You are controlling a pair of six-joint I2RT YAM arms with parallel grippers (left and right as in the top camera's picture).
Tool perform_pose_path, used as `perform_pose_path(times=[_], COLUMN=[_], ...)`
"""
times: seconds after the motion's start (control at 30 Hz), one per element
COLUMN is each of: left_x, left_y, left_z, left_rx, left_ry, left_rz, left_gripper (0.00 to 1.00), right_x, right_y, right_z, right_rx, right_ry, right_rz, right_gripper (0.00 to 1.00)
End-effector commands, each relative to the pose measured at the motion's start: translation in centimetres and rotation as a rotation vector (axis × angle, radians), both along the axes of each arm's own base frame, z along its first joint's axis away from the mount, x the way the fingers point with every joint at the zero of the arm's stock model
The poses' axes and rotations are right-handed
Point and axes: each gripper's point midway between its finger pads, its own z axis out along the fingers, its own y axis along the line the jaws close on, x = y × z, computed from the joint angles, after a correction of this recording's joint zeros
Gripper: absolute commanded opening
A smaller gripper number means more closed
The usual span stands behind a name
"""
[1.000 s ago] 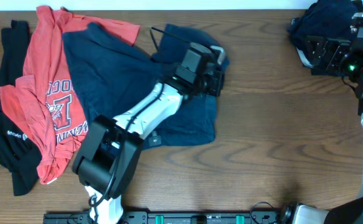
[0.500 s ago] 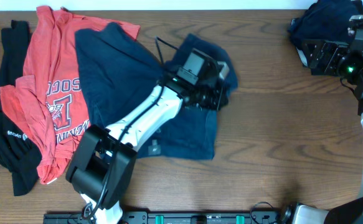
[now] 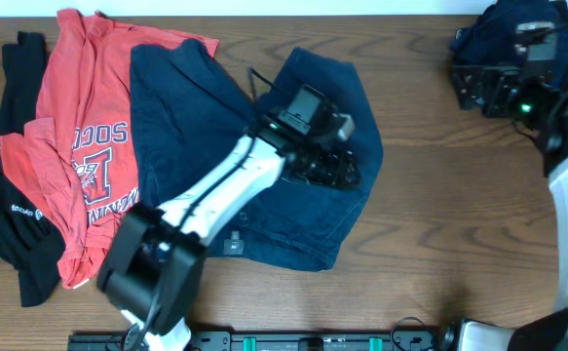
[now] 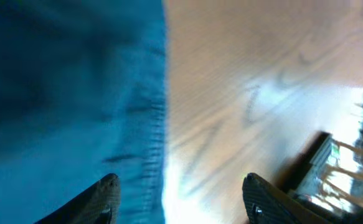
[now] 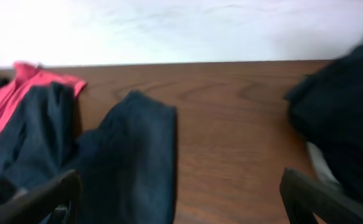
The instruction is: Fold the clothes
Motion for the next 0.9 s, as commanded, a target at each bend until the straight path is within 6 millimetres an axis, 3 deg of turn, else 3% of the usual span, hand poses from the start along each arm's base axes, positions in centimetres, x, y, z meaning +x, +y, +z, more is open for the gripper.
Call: perform_pose_path(times=[0.0, 0.17, 0.3, 0.57, 0.77, 0.87], left_x=[5.1, 8.0, 8.6, 8.2, 7.8, 7.8], left_y=[4.3, 11.6, 15.5, 19.8, 20.4, 20.9], left_z=[6.5, 10.5, 10.3, 7.7, 6.6, 5.9], left_rx=[0.033, 0.060, 0.095, 0.338, 0.388, 0.421], left_ry=[-0.255, -0.347, -0.312, -0.333, -0.321, -0.306], left_rz=[0.129, 0.325, 0.410, 0.418, 0.396, 0.401], left_gripper=[0.67, 0.69, 0.69, 0.68, 0.68, 0.68], right_x=[0.3, 1.0, 2.2, 3.6, 4.6, 5.2], right_y=[3.7, 8.6, 10.2, 11.4, 12.0, 11.8], right_z=[-1.6, -6.0, -10.0, -16.8, -20.8, -22.1], right_rx=[-0.043, -0.081, -0.152, -0.241, -0.282, -0.309], right_ry=[0.014, 0.100, 0.167, 0.263, 0.300, 0.309], right_rz=[0.135, 0.245, 0.240, 0.227, 0.204, 0.157], right_gripper=[0.98, 0.97, 0.95, 0.85, 0.68, 0.67])
